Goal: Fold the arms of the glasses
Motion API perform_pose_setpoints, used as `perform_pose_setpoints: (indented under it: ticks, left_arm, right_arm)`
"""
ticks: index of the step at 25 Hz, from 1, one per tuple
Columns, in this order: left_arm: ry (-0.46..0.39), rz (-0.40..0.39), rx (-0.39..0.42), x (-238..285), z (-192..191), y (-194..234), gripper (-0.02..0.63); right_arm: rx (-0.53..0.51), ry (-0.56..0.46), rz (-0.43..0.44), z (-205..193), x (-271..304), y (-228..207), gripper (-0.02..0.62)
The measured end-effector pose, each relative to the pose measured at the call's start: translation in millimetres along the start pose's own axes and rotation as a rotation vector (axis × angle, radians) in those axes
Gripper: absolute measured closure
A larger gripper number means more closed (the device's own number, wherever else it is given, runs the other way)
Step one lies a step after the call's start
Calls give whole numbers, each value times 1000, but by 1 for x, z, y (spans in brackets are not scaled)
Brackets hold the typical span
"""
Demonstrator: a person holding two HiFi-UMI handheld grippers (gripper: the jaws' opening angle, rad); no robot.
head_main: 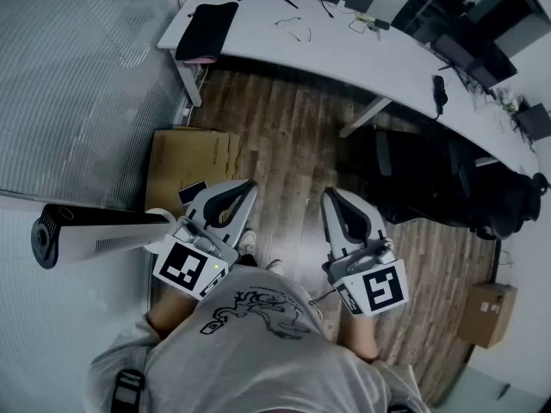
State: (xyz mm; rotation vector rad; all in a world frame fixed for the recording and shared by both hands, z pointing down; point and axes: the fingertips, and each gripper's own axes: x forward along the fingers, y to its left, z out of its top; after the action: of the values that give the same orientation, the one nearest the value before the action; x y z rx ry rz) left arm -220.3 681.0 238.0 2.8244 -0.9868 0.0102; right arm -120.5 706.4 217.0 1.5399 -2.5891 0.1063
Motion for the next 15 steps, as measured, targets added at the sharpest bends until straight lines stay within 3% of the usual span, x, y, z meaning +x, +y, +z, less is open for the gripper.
perform_pose_setpoints:
  ticks: [7, 15]
  left_arm:
    - [21, -26, -21, -9, -6, 21, 583]
    - [24, -19, -26, 12, -7, 44, 583]
  right_arm:
    - [-6, 1, -40, 1, 20, 9, 585]
    - [19, -3, -61, -4, 43, -15, 585]
